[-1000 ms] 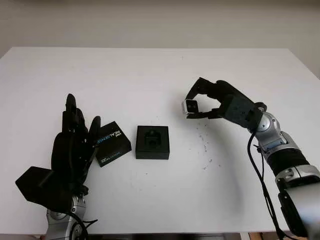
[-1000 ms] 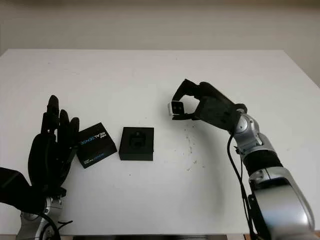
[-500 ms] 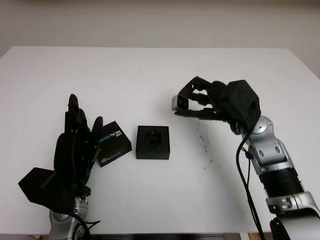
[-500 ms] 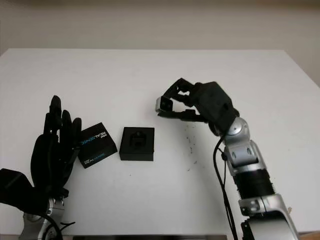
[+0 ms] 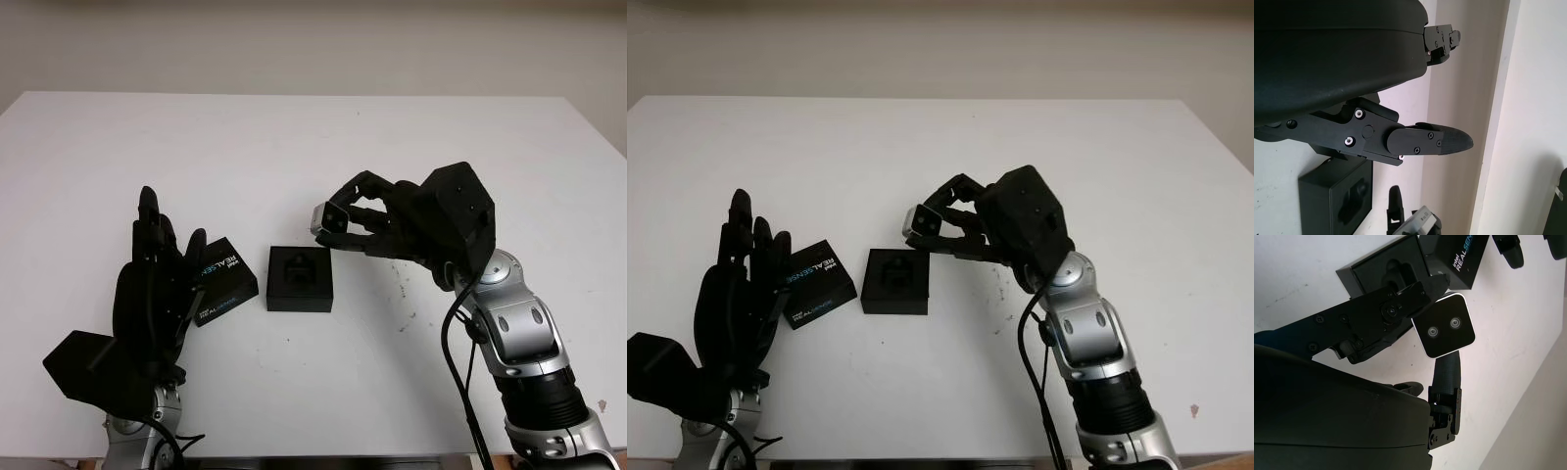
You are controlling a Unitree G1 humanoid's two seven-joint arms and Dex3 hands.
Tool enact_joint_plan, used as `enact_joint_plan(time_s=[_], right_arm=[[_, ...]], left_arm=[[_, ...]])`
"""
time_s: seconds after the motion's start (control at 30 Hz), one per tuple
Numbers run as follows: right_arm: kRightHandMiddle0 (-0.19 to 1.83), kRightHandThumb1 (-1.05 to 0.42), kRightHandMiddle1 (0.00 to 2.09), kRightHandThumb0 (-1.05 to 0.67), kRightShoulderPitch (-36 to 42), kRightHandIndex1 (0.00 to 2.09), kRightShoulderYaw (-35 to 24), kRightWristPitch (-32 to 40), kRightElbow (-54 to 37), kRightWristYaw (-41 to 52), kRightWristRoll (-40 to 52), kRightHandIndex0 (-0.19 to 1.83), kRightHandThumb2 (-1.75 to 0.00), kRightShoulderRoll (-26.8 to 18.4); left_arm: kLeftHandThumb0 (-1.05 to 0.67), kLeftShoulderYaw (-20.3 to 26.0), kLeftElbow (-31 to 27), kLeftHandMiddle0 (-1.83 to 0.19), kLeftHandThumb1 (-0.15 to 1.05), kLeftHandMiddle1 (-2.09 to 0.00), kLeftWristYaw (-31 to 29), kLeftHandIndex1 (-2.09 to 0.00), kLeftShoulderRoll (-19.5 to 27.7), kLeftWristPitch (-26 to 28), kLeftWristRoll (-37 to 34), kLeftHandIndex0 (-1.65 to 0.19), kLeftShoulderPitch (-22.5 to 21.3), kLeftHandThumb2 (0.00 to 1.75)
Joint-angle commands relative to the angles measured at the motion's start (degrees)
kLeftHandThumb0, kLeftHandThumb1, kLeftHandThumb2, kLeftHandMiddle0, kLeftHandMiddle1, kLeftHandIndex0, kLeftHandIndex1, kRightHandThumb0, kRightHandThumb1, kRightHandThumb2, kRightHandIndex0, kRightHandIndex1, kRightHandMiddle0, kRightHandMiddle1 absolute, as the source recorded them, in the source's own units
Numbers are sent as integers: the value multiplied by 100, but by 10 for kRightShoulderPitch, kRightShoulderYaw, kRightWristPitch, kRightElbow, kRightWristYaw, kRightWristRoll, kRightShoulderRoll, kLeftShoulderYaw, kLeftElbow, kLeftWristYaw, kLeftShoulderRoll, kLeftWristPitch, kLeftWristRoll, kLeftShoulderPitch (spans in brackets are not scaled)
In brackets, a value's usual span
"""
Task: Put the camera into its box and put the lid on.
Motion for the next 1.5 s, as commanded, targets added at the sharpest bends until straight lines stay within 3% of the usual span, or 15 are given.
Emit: enact_joint_plan(time_s=[0.0,0.2,0.37,0.5,1.1,1.27,1.47], right_arm=[[16,-102,209,-34,0,7,4,-5,-2,1,0,32,-6,-1],[15,-102,209,-34,-6,8,26,-40,24,4,-12,34,-5,-3],[22,-99,209,-37,-3,9,52,-151,72,9,-44,36,-4,-17],[30,-98,209,-38,-4,9,57,-183,92,12,-57,36,-5,-15],[27,-97,206,-36,-5,8,71,-146,88,34,-82,35,-5,-5],[26,-98,209,-37,-3,9,72,-90,62,33,-88,36,-6,6],[29,-99,209,-39,6,9,78,-80,50,26,-93,36,-6,13]], left_arm=[[-54,-3,-8,6,105,-5,4,-5,-3,-6,6,12,1,32],[-54,-6,-5,6,105,-5,7,-5,-4,-11,7,13,1,32],[-52,-7,-9,7,105,-5,9,-5,-6,-11,6,13,5,33],[-52,-7,-8,7,105,-5,9,-5,-8,-16,4,13,7,33],[-51,-8,-7,8,105,-5,8,-5,-7,-20,8,13,11,34],[-51,-9,-7,7,105,-6,11,-5,-10,-20,12,13,9,34],[-52,-11,-5,7,105,-6,12,-5,-10,-22,15,13,9,34]])
